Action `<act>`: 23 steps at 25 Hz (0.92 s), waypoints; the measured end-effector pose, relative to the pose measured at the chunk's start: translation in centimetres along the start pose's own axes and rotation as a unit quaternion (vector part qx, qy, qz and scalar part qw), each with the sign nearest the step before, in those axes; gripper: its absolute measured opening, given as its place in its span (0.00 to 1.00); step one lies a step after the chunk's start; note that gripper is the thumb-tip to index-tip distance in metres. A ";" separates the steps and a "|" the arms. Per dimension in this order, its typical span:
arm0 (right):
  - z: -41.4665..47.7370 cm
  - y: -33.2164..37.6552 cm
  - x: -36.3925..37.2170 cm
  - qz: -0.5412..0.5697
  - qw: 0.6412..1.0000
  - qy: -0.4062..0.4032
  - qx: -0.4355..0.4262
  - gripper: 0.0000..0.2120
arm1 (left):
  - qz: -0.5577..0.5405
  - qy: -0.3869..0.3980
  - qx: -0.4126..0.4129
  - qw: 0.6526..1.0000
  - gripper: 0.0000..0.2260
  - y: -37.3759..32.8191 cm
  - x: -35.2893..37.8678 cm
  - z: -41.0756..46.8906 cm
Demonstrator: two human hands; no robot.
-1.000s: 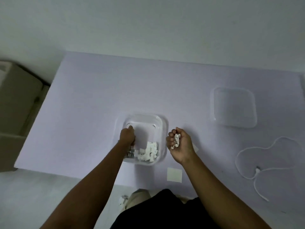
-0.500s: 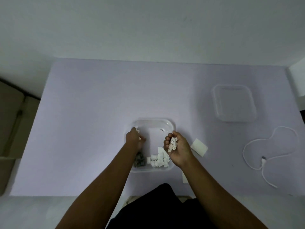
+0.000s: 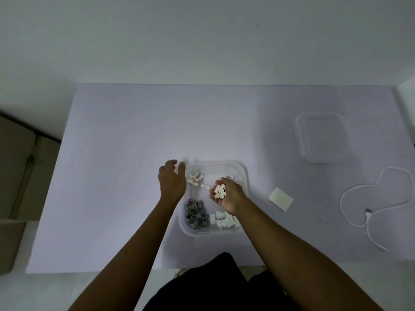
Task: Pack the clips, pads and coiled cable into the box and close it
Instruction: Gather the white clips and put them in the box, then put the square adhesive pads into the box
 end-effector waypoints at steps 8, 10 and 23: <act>1.0 0.7 3.1 -0.099 0.994 -0.029 -0.033 0.17 | -0.029 0.135 -0.067 0.988 0.23 2.9 2.5 -0.4; 0.5 0.8 4.3 -0.113 0.993 -0.005 -0.033 0.21 | -0.035 0.139 -0.063 0.988 0.23 3.0 2.7 -0.3; -6.7 6.9 -6.1 -0.118 0.967 -0.013 -0.227 0.12 | 0.088 -0.007 0.076 0.993 0.21 -3.1 4.8 -2.3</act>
Point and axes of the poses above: each hand's wrist, its own z-axis towards the middle knuckle, its own x-axis out of the palm, y = z × x, the point moved 6 cm from there along z, towards the middle knuckle, and after that the axes turned 3 degrees about -z, right-handed, at the moved point
